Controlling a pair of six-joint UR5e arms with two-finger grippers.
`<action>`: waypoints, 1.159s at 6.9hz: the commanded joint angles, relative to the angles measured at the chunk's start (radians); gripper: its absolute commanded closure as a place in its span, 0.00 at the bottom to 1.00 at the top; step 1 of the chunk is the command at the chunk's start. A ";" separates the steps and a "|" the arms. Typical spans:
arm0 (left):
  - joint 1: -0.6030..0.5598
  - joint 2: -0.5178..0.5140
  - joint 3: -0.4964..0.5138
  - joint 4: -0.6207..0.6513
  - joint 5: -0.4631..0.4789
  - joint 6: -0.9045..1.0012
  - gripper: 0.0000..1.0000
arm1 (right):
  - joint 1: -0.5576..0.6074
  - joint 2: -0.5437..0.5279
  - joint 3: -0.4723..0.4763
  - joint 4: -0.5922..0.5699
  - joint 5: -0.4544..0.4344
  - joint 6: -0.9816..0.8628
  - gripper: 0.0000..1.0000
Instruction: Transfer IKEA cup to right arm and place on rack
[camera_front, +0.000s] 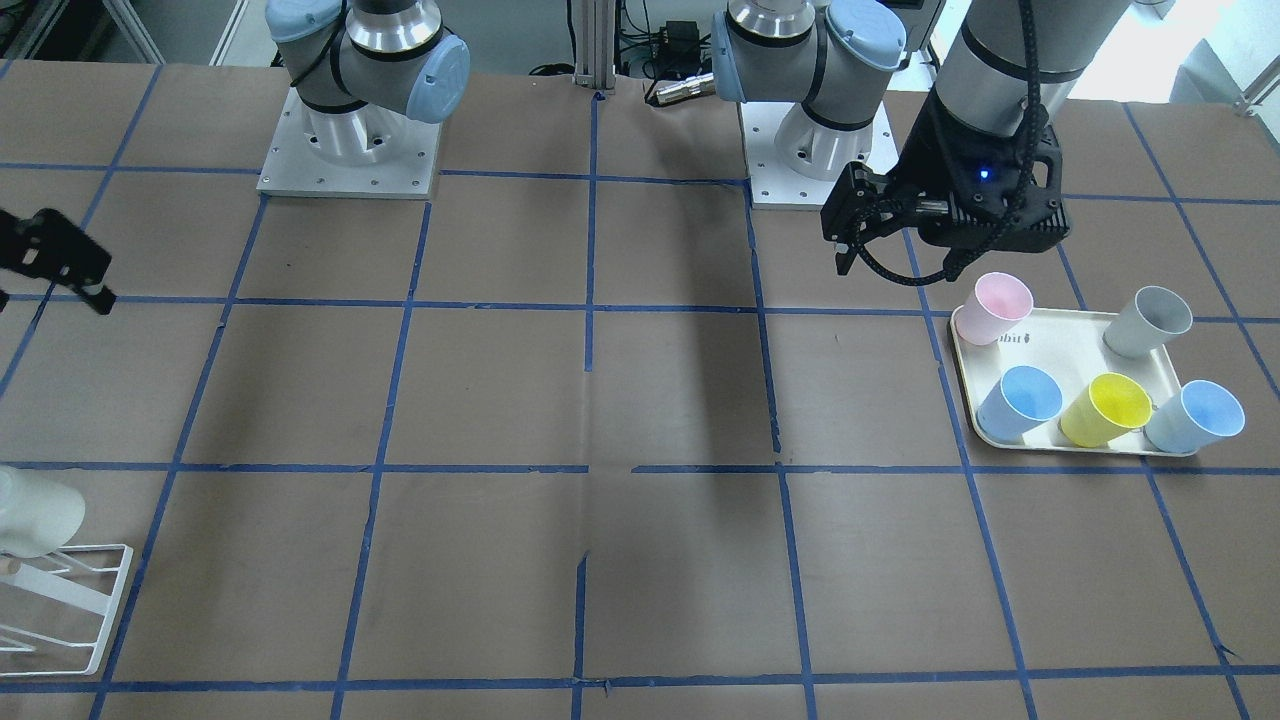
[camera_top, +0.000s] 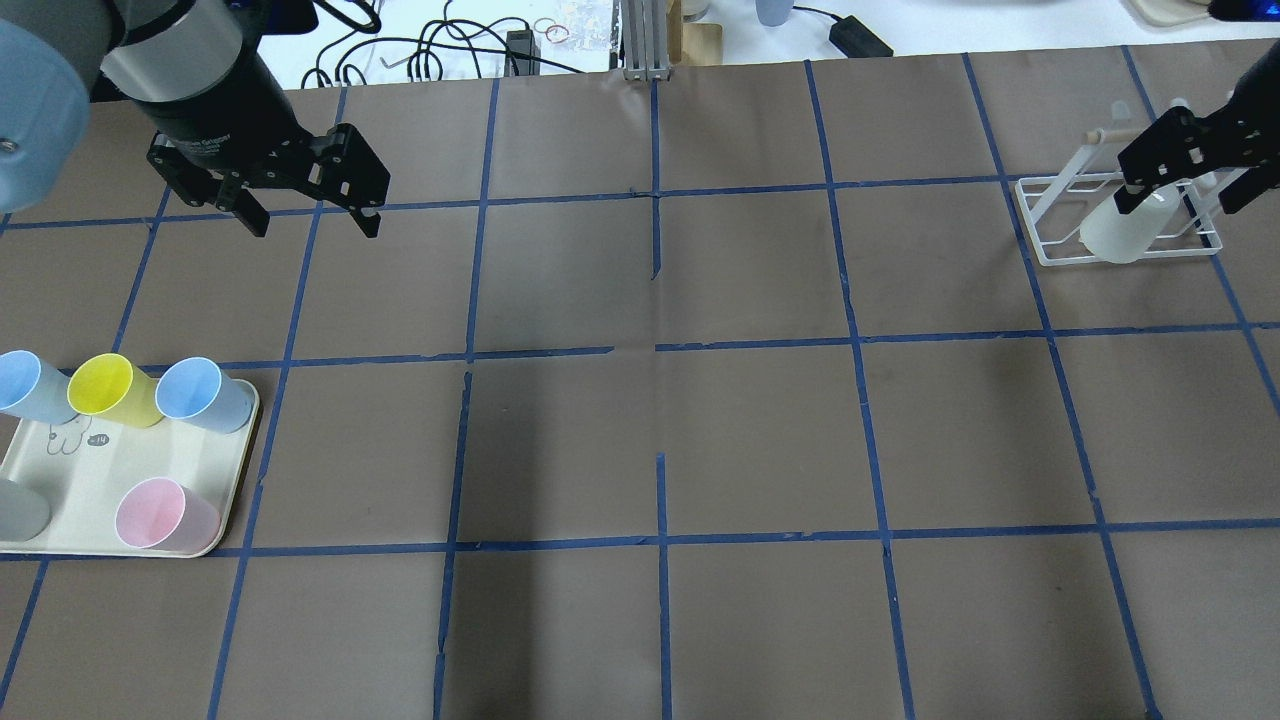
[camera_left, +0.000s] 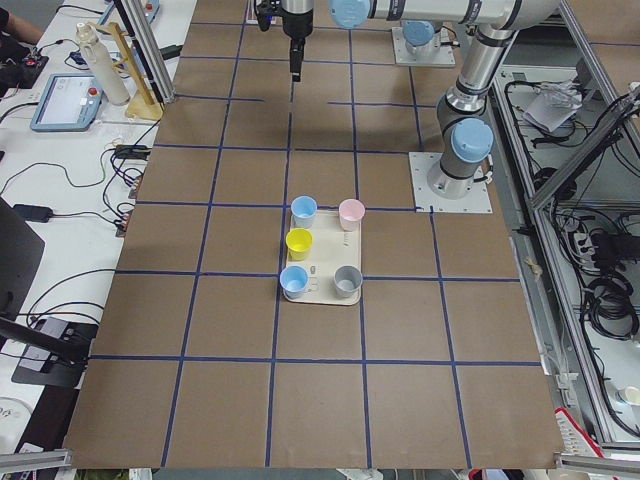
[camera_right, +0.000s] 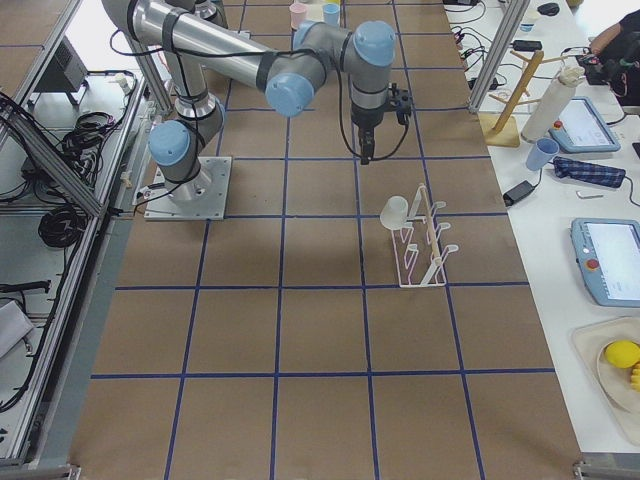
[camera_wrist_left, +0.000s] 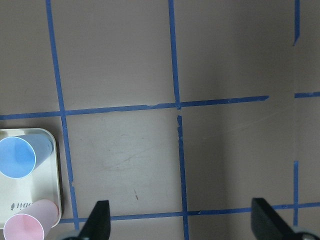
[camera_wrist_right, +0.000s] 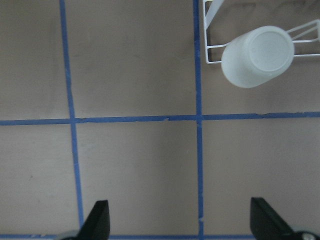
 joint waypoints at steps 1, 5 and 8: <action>0.001 -0.001 0.000 0.000 -0.001 0.000 0.00 | 0.143 -0.109 0.002 0.114 -0.011 0.149 0.00; 0.001 -0.001 -0.003 0.000 -0.001 0.000 0.00 | 0.274 -0.237 0.100 0.164 0.001 0.221 0.00; 0.001 -0.001 -0.003 0.002 -0.002 0.000 0.00 | 0.328 -0.239 0.119 0.151 -0.008 0.296 0.00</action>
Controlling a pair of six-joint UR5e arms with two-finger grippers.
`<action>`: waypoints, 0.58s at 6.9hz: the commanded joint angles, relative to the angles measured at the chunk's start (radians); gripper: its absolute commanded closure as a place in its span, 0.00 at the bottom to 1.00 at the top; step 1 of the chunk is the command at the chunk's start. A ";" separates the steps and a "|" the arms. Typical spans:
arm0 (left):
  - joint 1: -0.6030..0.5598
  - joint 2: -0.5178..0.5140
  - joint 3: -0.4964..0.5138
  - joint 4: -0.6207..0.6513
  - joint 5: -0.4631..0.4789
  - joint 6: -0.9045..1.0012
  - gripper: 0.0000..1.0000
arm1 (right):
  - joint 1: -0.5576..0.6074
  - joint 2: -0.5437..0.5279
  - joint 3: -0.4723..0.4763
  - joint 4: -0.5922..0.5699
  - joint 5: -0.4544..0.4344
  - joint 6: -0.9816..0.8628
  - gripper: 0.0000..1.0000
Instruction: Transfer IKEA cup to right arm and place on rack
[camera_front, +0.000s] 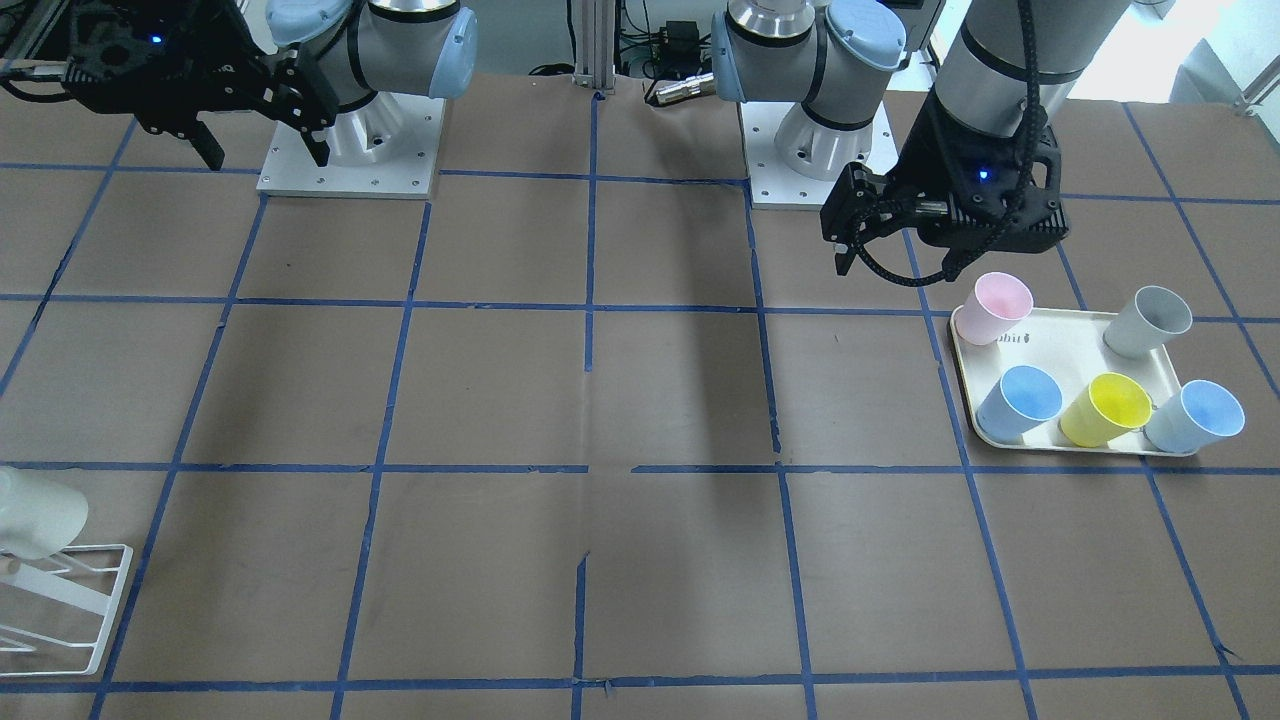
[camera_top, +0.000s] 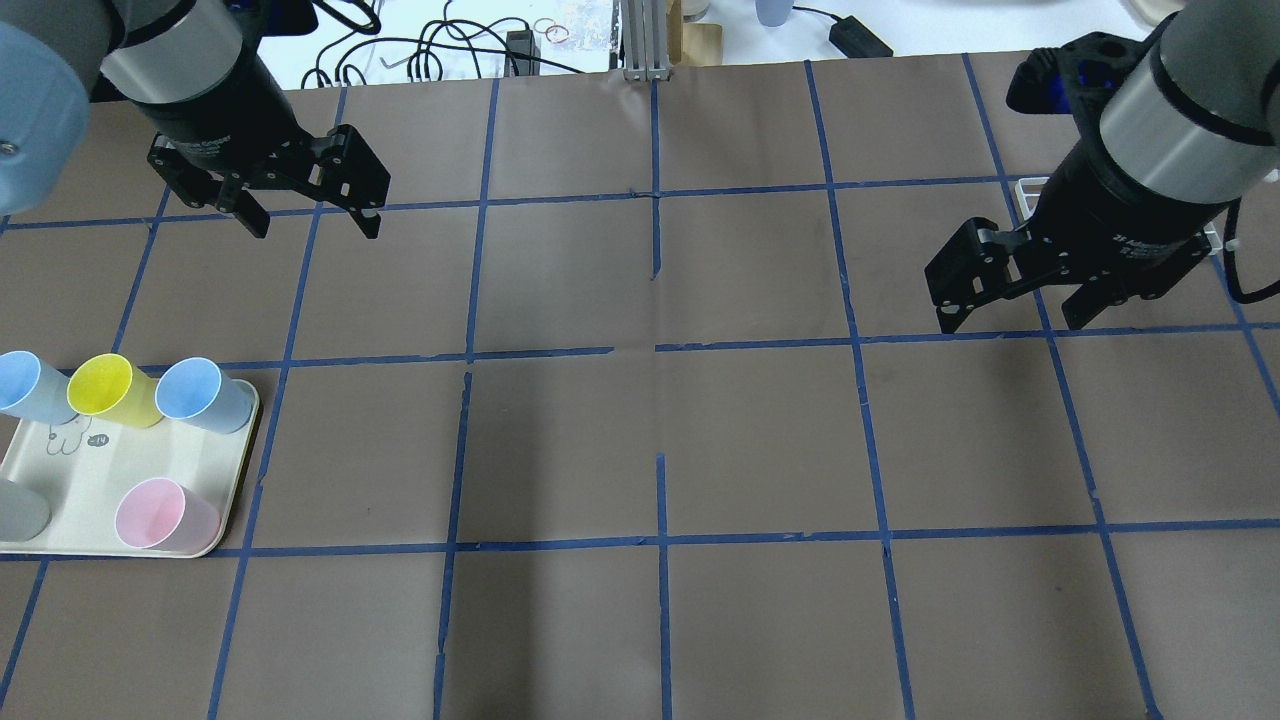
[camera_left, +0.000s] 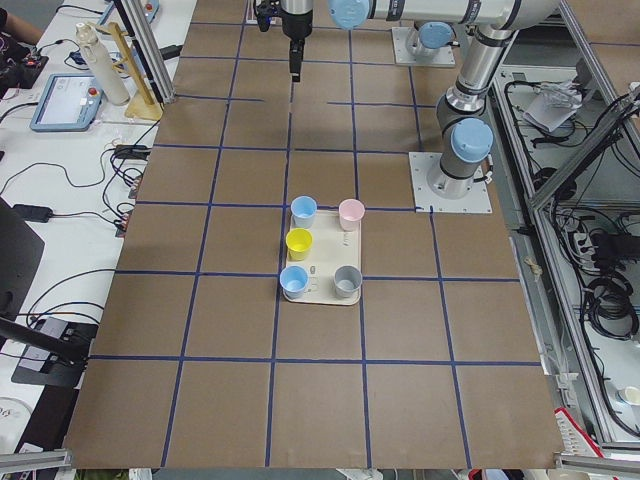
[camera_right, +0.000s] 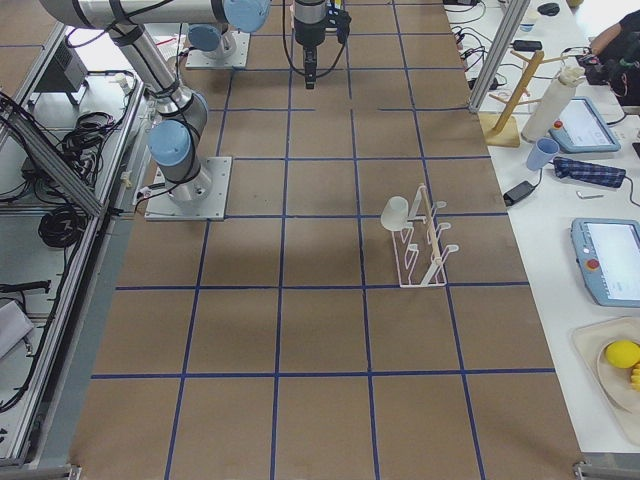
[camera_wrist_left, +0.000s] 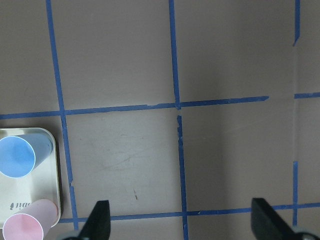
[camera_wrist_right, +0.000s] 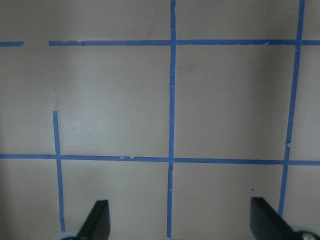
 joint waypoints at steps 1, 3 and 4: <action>0.000 0.000 0.000 -0.001 0.000 0.000 0.00 | 0.017 -0.001 0.004 -0.002 -0.006 0.039 0.00; 0.000 -0.002 0.000 0.000 0.000 0.000 0.00 | 0.017 -0.001 0.041 -0.063 -0.024 0.040 0.00; -0.002 0.014 -0.017 0.002 0.000 -0.009 0.00 | 0.017 -0.002 0.053 -0.089 -0.070 0.054 0.00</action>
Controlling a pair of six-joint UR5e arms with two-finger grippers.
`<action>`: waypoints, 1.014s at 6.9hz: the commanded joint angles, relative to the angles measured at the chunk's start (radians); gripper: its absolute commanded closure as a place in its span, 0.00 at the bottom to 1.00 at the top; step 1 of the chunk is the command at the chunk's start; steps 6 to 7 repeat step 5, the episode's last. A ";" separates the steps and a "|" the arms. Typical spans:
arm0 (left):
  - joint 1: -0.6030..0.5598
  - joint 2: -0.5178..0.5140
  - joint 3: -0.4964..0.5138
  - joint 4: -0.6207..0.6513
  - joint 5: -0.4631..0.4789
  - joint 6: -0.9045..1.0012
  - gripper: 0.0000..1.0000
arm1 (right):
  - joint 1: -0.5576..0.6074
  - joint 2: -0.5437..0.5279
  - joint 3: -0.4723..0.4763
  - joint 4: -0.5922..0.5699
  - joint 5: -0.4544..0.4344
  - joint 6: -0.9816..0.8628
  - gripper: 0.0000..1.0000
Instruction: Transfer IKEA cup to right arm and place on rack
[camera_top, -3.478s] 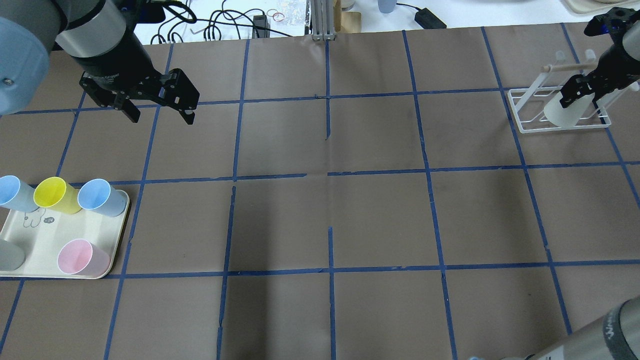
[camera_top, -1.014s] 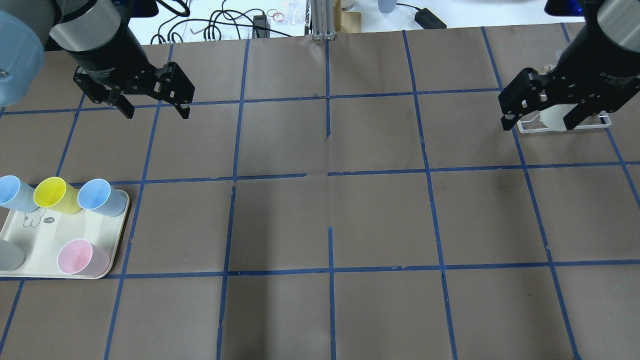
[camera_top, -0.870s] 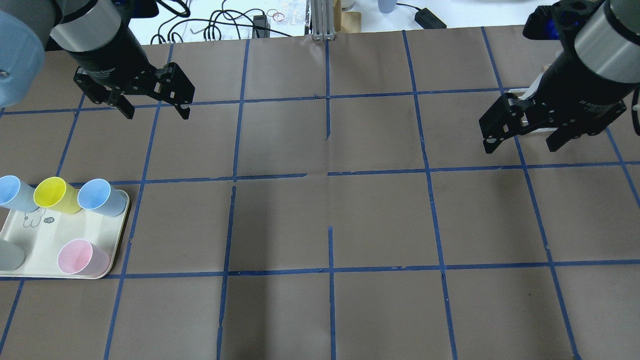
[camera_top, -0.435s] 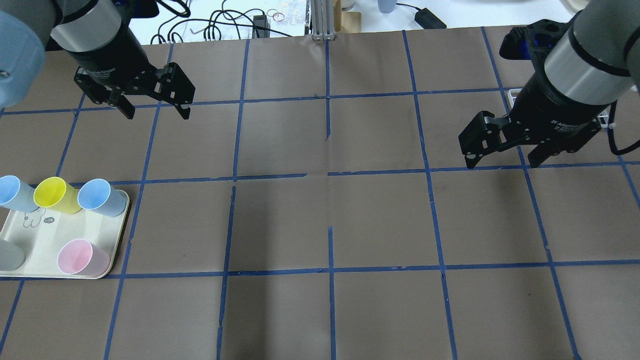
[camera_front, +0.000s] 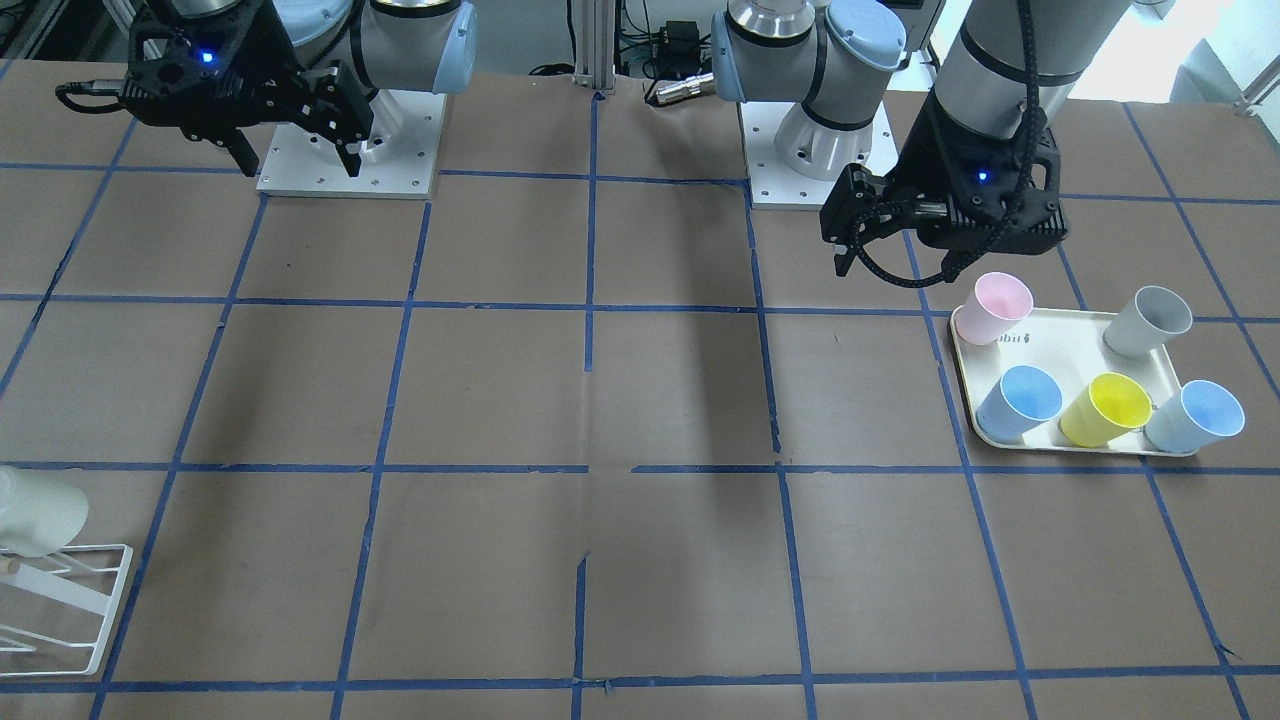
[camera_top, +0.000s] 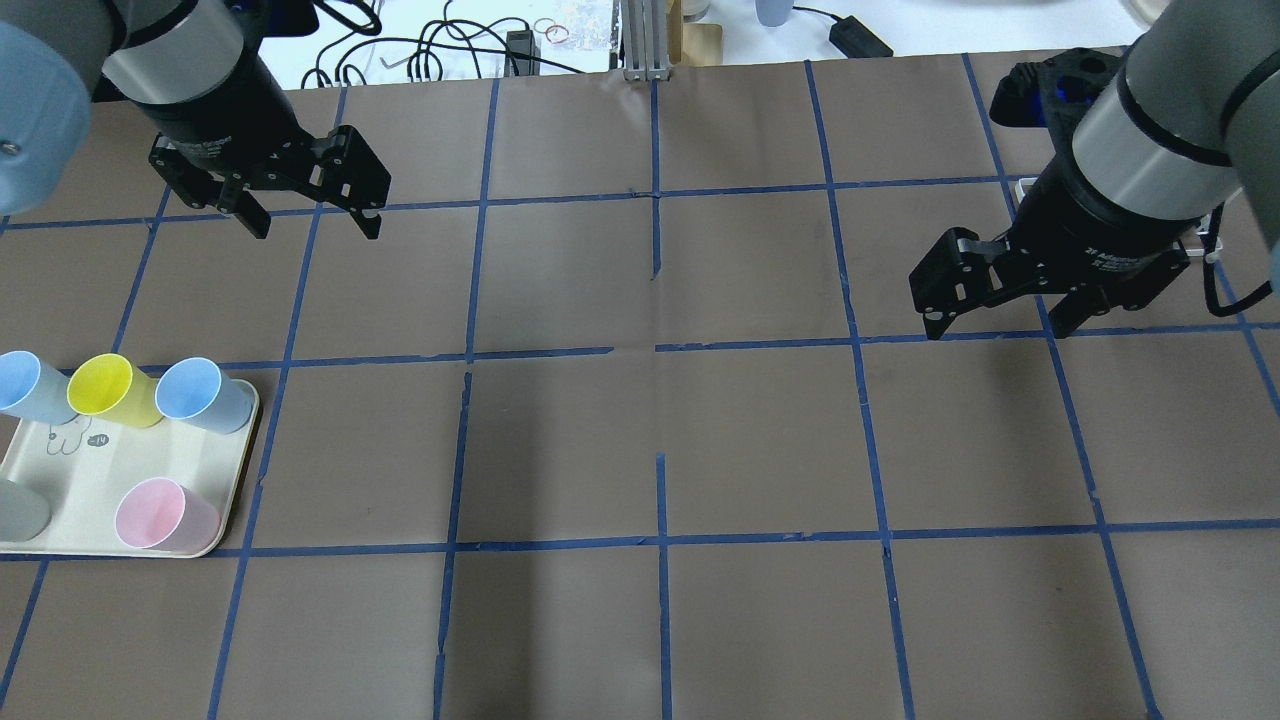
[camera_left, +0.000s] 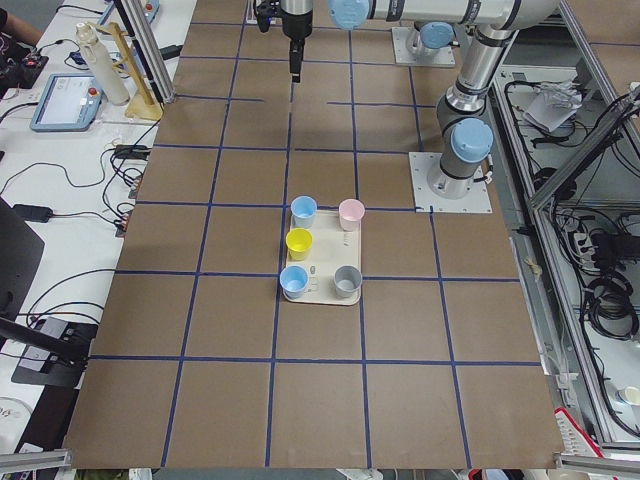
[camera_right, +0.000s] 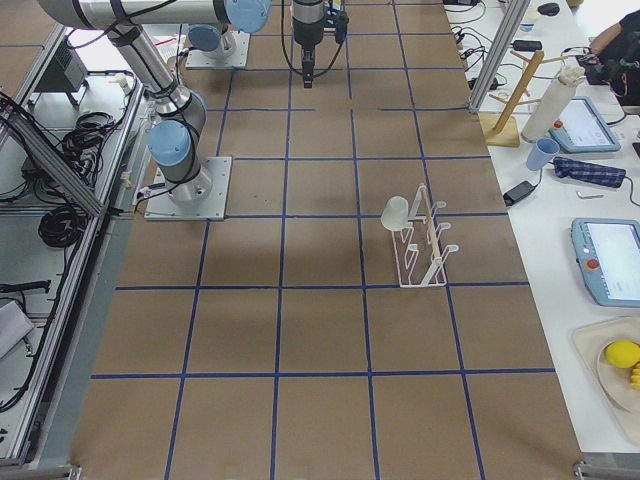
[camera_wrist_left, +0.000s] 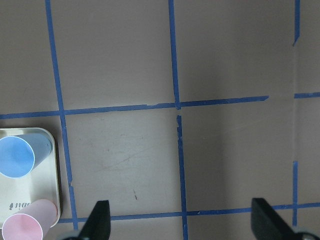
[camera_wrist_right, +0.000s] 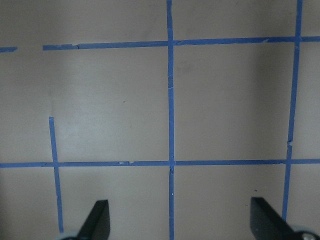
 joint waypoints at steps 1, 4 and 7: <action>-0.010 0.019 -0.026 0.001 0.000 -0.051 0.00 | 0.000 -0.002 0.018 -0.035 -0.041 0.062 0.00; -0.014 0.047 -0.063 -0.003 0.000 -0.053 0.00 | 0.022 -0.003 0.018 -0.035 -0.029 0.081 0.00; -0.014 0.051 -0.072 0.000 0.000 -0.047 0.00 | 0.023 0.000 0.018 -0.035 -0.029 0.074 0.00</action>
